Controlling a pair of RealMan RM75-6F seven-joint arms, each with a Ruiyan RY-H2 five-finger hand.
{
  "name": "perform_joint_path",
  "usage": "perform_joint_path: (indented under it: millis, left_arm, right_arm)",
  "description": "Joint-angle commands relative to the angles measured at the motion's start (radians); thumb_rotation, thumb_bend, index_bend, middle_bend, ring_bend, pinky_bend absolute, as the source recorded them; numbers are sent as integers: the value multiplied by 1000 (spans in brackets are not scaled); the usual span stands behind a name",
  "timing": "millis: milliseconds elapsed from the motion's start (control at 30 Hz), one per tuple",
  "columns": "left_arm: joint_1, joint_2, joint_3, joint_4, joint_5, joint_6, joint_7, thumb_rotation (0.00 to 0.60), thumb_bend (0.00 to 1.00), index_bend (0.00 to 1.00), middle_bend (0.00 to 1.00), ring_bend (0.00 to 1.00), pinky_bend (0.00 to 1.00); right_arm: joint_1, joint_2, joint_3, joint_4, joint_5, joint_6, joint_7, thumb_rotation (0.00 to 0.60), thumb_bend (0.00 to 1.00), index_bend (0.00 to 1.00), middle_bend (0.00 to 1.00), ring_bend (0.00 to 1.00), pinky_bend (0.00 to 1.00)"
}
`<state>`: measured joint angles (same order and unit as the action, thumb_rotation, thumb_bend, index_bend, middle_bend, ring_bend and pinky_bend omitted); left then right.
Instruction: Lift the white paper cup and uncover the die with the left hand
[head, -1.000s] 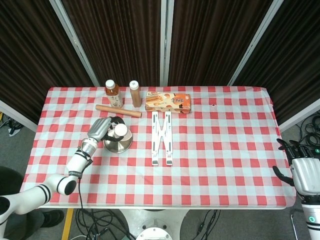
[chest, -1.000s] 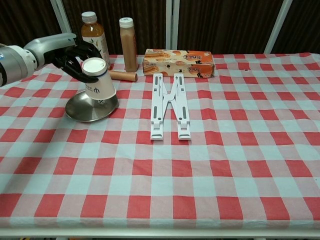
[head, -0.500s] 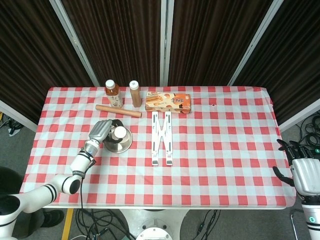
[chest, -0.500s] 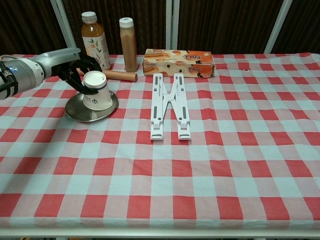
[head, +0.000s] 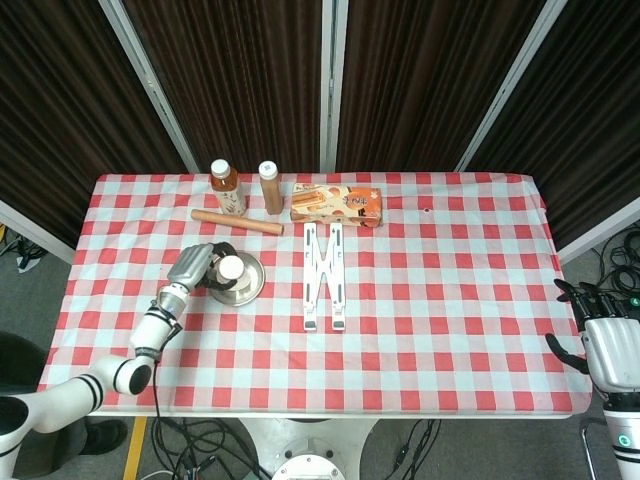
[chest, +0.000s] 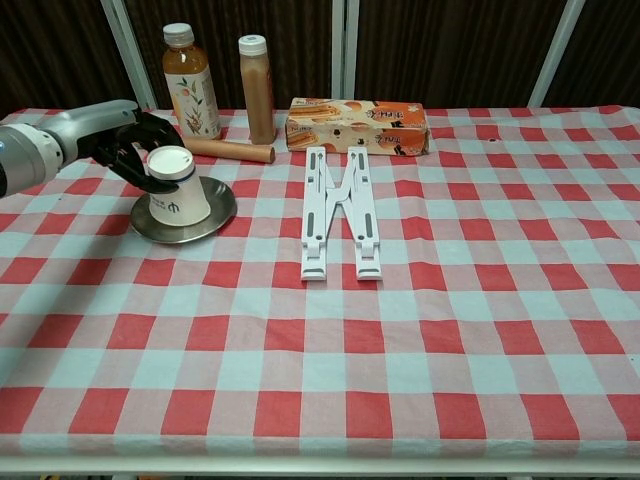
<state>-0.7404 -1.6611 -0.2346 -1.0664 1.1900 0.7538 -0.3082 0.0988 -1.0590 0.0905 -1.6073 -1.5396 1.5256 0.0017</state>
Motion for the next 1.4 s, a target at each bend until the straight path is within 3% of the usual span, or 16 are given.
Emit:
perform_joint_path:
  millis: [33, 600, 933, 1200, 1400]
  left_arm:
    - [-11, -14, -6, -1, 8, 4, -3, 600, 295, 471, 486, 336, 442]
    - [43, -16, -13, 28, -27, 15, -85, 600, 294, 471, 486, 335, 408]
    - [3, -52, -9, 54, 7, 34, -8, 600, 294, 471, 486, 335, 408]
    - [51, -5, 12, 42, -20, 27, -2, 600, 294, 471, 486, 335, 408]
    - [32, -8, 7, 25, -18, 9, 17, 600, 293, 471, 486, 335, 408]
  right_arm:
    - [-2, 2, 0, -4, -2, 3, -3, 600, 156, 155, 348, 171, 255]
    - [-1, 2, -4, -8, -11, 5, -3, 600, 156, 155, 348, 171, 255]
    - [-2, 8, 0, -22, -6, 6, -18, 600, 156, 155, 348, 171, 255]
    - [12, 0, 1, -18, -8, -13, -18, 600, 156, 155, 348, 171, 255]
    - [6, -2, -2, -10, -3, -9, -9, 600, 156, 155, 348, 171, 255]
